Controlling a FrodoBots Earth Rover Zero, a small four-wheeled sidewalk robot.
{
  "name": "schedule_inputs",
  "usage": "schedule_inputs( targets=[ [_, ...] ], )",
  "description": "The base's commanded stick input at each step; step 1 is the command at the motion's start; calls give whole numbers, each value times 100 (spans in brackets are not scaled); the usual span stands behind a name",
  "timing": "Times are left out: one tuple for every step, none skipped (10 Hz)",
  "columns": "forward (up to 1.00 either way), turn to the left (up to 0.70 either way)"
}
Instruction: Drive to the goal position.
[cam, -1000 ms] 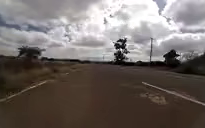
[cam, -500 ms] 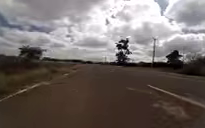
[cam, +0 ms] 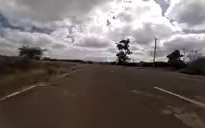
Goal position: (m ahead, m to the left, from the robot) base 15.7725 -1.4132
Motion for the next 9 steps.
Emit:
schedule_inputs(
  targets=[
    [85,0],
    [85,0],
    [85,0],
    [85,0],
    [85,0],
    [85,0],
    [85,0],
    [85,0],
    [85,0]
  ],
)
